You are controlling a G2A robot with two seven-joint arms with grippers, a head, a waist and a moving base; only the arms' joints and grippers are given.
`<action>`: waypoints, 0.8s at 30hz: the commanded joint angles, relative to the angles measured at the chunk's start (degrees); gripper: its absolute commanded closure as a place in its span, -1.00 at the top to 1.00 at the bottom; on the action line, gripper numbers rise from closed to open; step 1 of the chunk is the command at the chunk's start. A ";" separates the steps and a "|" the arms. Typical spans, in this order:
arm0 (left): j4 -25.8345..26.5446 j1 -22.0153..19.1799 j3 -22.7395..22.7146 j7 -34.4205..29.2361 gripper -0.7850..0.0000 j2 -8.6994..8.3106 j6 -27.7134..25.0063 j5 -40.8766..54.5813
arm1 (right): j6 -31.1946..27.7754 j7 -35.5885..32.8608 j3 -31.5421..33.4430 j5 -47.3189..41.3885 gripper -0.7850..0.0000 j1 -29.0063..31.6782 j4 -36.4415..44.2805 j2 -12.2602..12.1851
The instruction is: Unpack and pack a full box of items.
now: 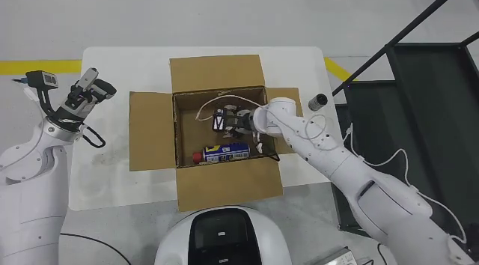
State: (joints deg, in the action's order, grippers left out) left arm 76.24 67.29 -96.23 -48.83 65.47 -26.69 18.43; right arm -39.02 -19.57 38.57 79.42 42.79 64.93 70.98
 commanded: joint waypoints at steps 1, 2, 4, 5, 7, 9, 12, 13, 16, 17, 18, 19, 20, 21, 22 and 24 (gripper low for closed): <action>0.00 0.00 0.00 0.00 1.00 0.00 0.00 0.00 | -0.86 1.25 4.32 0.85 1.00 3.42 5.88 -2.16; 0.00 0.00 0.00 0.00 1.00 0.00 0.00 0.00 | -1.76 1.78 6.63 1.37 1.00 5.50 9.21 -3.29; 0.00 0.00 0.00 0.00 1.00 0.00 0.00 0.00 | -2.90 2.86 12.24 2.14 1.00 10.59 16.02 -5.63; 0.00 0.00 0.00 0.00 1.00 0.00 0.00 0.00 | -4.24 4.04 15.27 1.73 1.00 13.55 19.67 -6.74; 0.00 0.00 0.00 0.00 1.00 0.00 0.00 0.00 | -6.33 6.68 22.20 0.90 1.00 19.78 26.17 -8.85; 0.00 0.00 0.00 0.00 1.00 0.00 0.00 0.00 | -7.62 9.43 29.26 0.13 1.00 26.03 31.38 -10.57; 0.00 0.00 0.00 0.00 1.00 0.00 0.00 0.00 | -7.37 12.93 38.75 -0.41 1.00 34.31 35.88 -12.30; 0.00 0.00 0.00 0.00 1.00 0.00 0.00 0.00 | -7.20 14.09 41.35 -0.80 1.00 36.57 36.46 -12.67; 0.00 0.00 0.00 0.00 1.00 0.00 0.00 0.00 | -5.61 17.09 48.06 -1.19 1.00 41.31 35.49 -13.45; 0.00 0.00 0.00 0.00 1.00 0.00 0.00 0.00 | -4.61 17.57 49.53 -0.55 1.00 42.47 34.69 -13.61; 0.00 0.00 0.00 0.00 1.00 0.00 0.00 0.00 | -3.97 18.88 50.75 -1.59 1.00 43.36 33.35 -13.66; 0.00 0.00 0.00 0.00 1.00 0.00 0.00 0.00 | -3.55 19.71 51.86 -1.96 1.00 43.85 32.00 -13.75; 0.00 0.00 0.00 0.00 1.00 0.00 0.00 0.00 | -3.40 20.45 52.52 -2.42 1.00 44.17 30.93 -13.80; 0.00 0.00 0.00 0.00 1.00 0.00 0.00 0.00 | -3.79 21.50 52.94 -3.54 1.00 44.34 29.91 -13.81; 0.00 0.00 0.00 0.00 1.00 0.00 0.00 0.00 | -4.61 22.39 53.32 -3.78 1.00 44.30 29.05 -13.89; 0.00 0.00 0.00 0.00 1.00 0.00 0.00 0.00 | -4.90 22.70 53.41 -3.79 1.00 44.26 28.80 -13.91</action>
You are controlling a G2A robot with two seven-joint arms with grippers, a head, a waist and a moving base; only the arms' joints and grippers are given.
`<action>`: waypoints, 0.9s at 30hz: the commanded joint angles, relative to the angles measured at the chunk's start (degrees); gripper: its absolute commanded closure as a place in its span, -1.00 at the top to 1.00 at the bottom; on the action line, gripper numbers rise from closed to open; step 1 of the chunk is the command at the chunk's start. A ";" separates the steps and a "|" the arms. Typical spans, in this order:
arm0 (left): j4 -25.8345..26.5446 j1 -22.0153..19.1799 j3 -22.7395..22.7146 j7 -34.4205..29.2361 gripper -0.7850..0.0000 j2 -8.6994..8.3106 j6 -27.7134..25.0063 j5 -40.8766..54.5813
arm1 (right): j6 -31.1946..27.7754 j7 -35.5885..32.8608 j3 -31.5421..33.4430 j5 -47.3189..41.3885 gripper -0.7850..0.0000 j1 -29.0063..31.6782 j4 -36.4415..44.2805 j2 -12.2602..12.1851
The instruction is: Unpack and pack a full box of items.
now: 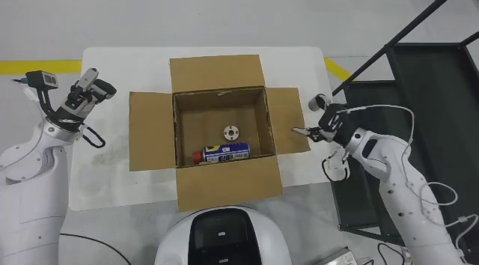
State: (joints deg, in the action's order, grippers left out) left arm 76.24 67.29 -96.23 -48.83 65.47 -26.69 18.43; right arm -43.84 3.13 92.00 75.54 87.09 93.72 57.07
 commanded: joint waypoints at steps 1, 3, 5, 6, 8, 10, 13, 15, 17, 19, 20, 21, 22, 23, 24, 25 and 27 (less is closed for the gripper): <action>0.00 0.00 0.00 0.00 1.00 0.00 0.00 0.00 | -0.08 0.00 -0.03 0.09 1.00 -0.04 0.01 0.00; 0.00 0.00 0.00 0.00 1.00 0.00 0.00 0.00 | -0.08 0.00 -0.03 0.09 1.00 -0.04 0.01 0.00; 0.00 0.00 0.00 0.00 1.00 0.00 0.00 0.00 | -0.08 0.00 -0.03 0.09 1.00 -0.04 0.01 0.00; 0.00 0.00 0.00 0.00 1.00 0.00 0.00 0.00 | -0.08 0.00 -0.03 0.09 1.00 -0.04 0.01 0.00; 0.00 0.00 0.00 0.00 1.00 0.00 0.00 0.00 | -0.08 0.00 -0.03 0.09 1.00 -0.04 0.01 0.00; 0.00 0.00 0.00 0.00 1.00 0.00 0.00 0.00 | -0.08 0.00 -0.03 0.09 1.00 -0.04 0.01 0.00; 0.00 0.00 0.00 0.00 1.00 0.00 0.00 0.00 | 0.61 -0.25 0.18 0.03 1.00 -0.03 -0.40 0.00; 0.00 0.00 0.00 0.00 1.00 0.00 0.00 0.00 | 3.65 -1.98 1.09 -1.85 1.00 -0.76 -2.75 0.09; 0.00 0.00 0.00 0.00 1.00 0.00 0.00 0.00 | 4.66 -3.63 1.80 -5.51 1.00 -2.19 -6.03 0.15; 0.00 0.00 0.00 0.00 1.00 0.00 0.00 0.00 | 6.64 -6.66 2.32 -6.47 1.00 -4.42 -10.01 0.11; 0.00 0.00 0.00 0.00 1.00 0.00 0.00 0.00 | 7.61 -7.85 2.08 -6.69 1.00 -5.57 -11.91 0.15; 0.00 0.00 0.00 0.00 1.00 0.00 0.00 0.00 | 8.62 -9.13 1.76 -6.78 1.00 -6.72 -13.95 0.20; 0.00 0.00 0.00 0.00 1.00 0.00 0.00 0.00 | 9.68 -10.47 1.29 -6.25 1.00 -7.94 -15.75 0.24; 0.00 0.00 0.00 0.00 1.00 0.00 0.00 0.00 | 10.04 -11.32 0.59 -6.10 1.00 -9.10 -17.44 0.32; 0.00 0.00 0.00 0.00 1.00 0.00 0.00 0.00 | 10.54 -12.03 -0.13 -5.92 1.00 -10.22 -19.14 0.41; 0.00 0.00 0.00 0.00 1.00 0.00 0.00 0.00 | 10.90 -12.79 -1.04 -5.25 1.00 -11.30 -20.58 0.51; 0.00 0.00 0.00 0.00 1.00 0.00 0.00 0.00 | 11.05 -13.33 -2.86 -5.08 1.00 -13.37 -23.40 0.79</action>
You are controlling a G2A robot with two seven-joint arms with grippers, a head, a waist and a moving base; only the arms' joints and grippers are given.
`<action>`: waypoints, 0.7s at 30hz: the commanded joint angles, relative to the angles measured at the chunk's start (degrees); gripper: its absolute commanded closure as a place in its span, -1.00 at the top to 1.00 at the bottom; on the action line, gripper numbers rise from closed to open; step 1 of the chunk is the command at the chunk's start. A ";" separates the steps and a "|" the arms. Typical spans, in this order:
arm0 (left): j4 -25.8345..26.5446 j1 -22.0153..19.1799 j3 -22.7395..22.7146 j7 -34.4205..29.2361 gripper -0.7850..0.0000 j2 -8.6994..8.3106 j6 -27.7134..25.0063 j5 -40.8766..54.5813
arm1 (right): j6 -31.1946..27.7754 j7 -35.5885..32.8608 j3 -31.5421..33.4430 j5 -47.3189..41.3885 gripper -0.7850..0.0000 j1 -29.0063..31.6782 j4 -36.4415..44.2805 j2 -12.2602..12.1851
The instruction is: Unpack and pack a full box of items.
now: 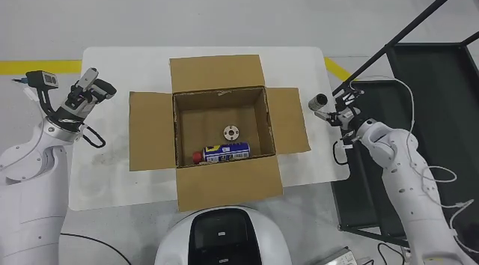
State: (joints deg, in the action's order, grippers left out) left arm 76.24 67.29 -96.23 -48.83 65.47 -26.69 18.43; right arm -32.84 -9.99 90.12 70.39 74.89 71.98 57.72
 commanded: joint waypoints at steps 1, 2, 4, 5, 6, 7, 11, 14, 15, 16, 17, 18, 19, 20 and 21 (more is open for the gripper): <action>0.00 0.00 0.00 0.00 1.00 0.00 0.00 0.00 | 0.22 -0.48 -1.86 0.53 1.00 -2.19 -3.06 0.27; 0.00 0.00 0.00 0.00 1.00 0.00 0.00 0.00 | 0.17 -0.58 -2.78 0.77 1.00 -3.17 -4.38 0.41; 0.00 0.00 0.00 0.00 1.00 0.00 0.00 0.00 | 0.00 -0.37 -4.36 0.67 1.00 -5.14 -7.11 0.73; 0.00 0.00 0.00 0.00 1.00 0.00 0.00 0.00 | 0.08 -0.34 -5.16 0.76 1.00 -6.13 -8.55 0.90; 0.00 0.00 0.00 0.00 1.00 0.00 0.00 0.00 | 0.34 -0.34 -5.97 1.13 1.00 -7.17 -9.91 1.06; 0.00 0.00 0.00 0.00 1.00 0.00 0.00 0.00 | 0.51 -0.10 -6.76 1.35 1.00 -8.16 -11.26 1.24; 0.00 0.00 0.00 0.00 1.00 0.00 0.00 0.00 | 0.90 0.80 -9.41 2.12 1.00 -11.93 -16.54 1.89; 0.00 0.00 0.00 0.00 1.00 0.00 0.00 0.00 | 1.36 1.16 -11.18 2.69 1.00 -14.44 -20.18 2.39; 0.00 0.00 0.00 0.00 1.00 0.00 0.00 0.00 | 1.31 1.34 -11.67 2.64 1.00 -15.28 -21.41 2.55; 0.00 0.00 0.00 0.00 1.00 0.00 0.00 0.00 | 1.24 1.41 -12.20 2.65 1.00 -16.11 -22.64 2.72; 0.00 0.00 0.00 0.00 1.00 0.00 0.00 0.00 | 1.04 1.47 -12.75 2.58 1.00 -16.94 -23.81 2.91; 0.00 0.00 0.00 0.00 1.00 0.00 0.00 0.00 | 0.72 1.61 -13.27 2.50 1.00 -17.74 -24.88 3.09; 0.00 0.00 0.00 0.00 1.00 0.00 0.00 0.00 | 0.63 1.63 -13.84 2.81 1.00 -18.50 -25.87 3.24; 0.00 0.00 0.00 0.00 1.00 0.00 0.00 0.00 | 0.28 1.62 -14.38 2.93 1.00 -19.20 -26.76 3.40; 0.00 0.00 0.00 0.00 1.00 0.00 0.00 0.00 | -0.06 1.83 -14.82 2.94 0.35 -19.82 -27.53 3.54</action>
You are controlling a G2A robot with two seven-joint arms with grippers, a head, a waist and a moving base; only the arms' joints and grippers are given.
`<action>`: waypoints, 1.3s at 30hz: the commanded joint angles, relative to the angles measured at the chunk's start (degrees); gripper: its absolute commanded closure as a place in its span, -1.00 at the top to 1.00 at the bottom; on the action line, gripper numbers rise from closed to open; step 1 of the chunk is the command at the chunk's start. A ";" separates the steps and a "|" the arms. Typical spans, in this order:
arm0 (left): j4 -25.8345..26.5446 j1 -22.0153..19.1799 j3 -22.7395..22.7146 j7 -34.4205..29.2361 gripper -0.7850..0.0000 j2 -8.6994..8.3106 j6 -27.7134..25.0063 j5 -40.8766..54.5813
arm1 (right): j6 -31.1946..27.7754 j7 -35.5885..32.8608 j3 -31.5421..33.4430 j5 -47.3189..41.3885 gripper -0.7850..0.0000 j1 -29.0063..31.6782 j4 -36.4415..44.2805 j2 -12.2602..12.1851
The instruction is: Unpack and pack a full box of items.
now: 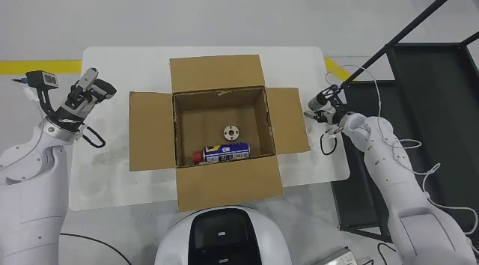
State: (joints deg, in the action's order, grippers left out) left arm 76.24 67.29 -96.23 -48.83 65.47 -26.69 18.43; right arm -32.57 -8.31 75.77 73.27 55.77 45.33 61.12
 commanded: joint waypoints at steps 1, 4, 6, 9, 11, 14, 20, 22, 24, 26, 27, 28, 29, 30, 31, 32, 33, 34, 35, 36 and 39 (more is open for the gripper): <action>0.00 0.00 0.00 0.00 1.00 0.00 0.00 0.00 | -0.47 0.30 -0.81 0.07 -0.23 -1.22 -1.67 0.26; 0.00 0.00 0.00 0.00 1.00 0.00 0.00 0.00 | -0.56 0.38 -1.69 -0.05 -1.00 -2.58 -3.68 0.60; 0.00 0.00 0.00 0.00 1.00 0.00 0.00 0.00 | -0.61 0.52 -2.13 -0.18 -1.00 -3.42 -4.89 0.79; 0.00 0.00 0.00 0.00 1.00 0.00 0.00 0.00 | -1.07 0.91 -2.66 -0.65 -1.00 -4.40 -6.55 1.04; 0.00 0.00 0.00 0.00 1.00 0.00 0.00 0.00 | -1.92 1.23 -2.97 -1.02 -1.00 -4.95 -7.49 1.17; 0.00 0.00 0.00 0.00 1.00 0.00 0.00 0.00 | -2.83 1.97 -3.42 -0.91 -1.00 -5.38 -8.29 1.26; 0.00 0.00 0.00 0.00 1.00 0.00 0.00 0.00 | -3.52 4.25 -2.93 -0.63 -1.00 -4.79 -8.18 0.82; 0.00 0.00 0.00 0.00 1.00 0.00 0.00 0.00 | -3.46 4.91 -2.52 -0.40 -1.00 -4.18 -7.60 0.53; 0.00 0.00 0.00 0.00 1.00 0.00 0.00 0.00 | -3.52 5.87 -1.95 -0.18 -1.00 -3.12 -6.49 0.17; 0.00 0.00 0.00 0.00 1.00 0.00 0.00 0.00 | -3.37 6.76 -1.04 -0.06 -1.00 -1.72 -5.04 -0.30; 0.00 0.00 0.00 0.00 1.00 0.00 0.00 0.00 | -3.46 7.18 -0.46 -0.13 -1.00 -0.90 -4.14 -0.57; 0.00 0.00 0.00 0.00 1.00 0.00 0.00 0.00 | -3.36 7.55 0.20 -0.10 -1.00 0.01 -3.12 -0.88; 0.00 0.00 0.00 0.00 1.00 0.00 0.00 0.00 | -3.40 7.82 0.90 -0.16 -1.00 1.04 -2.00 -1.18; 0.00 0.00 0.00 0.00 1.00 0.00 0.00 0.00 | -3.49 8.03 1.62 -0.21 -1.00 2.11 -0.71 -1.50; 0.00 0.00 0.00 0.00 1.00 0.00 0.00 0.00 | -3.73 8.06 2.37 -0.30 -1.00 3.23 0.61 -1.82; 0.00 0.00 0.00 0.00 1.00 0.00 0.00 0.00 | -3.94 8.03 3.19 -0.54 -1.00 4.35 1.94 -2.13; 0.00 0.00 0.00 0.00 1.00 0.00 0.00 0.00 | -4.18 7.90 4.03 -0.82 -1.00 5.46 3.28 -2.44; 0.00 0.00 0.00 0.00 1.00 0.00 0.00 0.00 | -4.38 7.61 4.84 -1.04 -1.00 6.63 4.59 -2.73; 0.00 0.00 0.00 0.00 1.00 0.00 0.00 0.00 | -4.47 7.29 5.61 -1.23 -1.00 7.78 5.98 -3.00; 0.00 0.00 0.00 0.00 1.00 0.00 0.00 0.00 | -4.58 6.99 6.33 -1.51 -1.00 8.90 7.35 -3.24; 0.00 0.00 0.00 0.00 1.00 0.00 0.00 0.00 | -4.54 5.89 8.09 -2.33 -1.00 11.88 10.84 -3.77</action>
State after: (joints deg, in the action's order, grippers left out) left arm 76.24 67.29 -96.23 -48.83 65.47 -26.69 18.43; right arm -37.18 -2.00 83.30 71.23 66.63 55.01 57.50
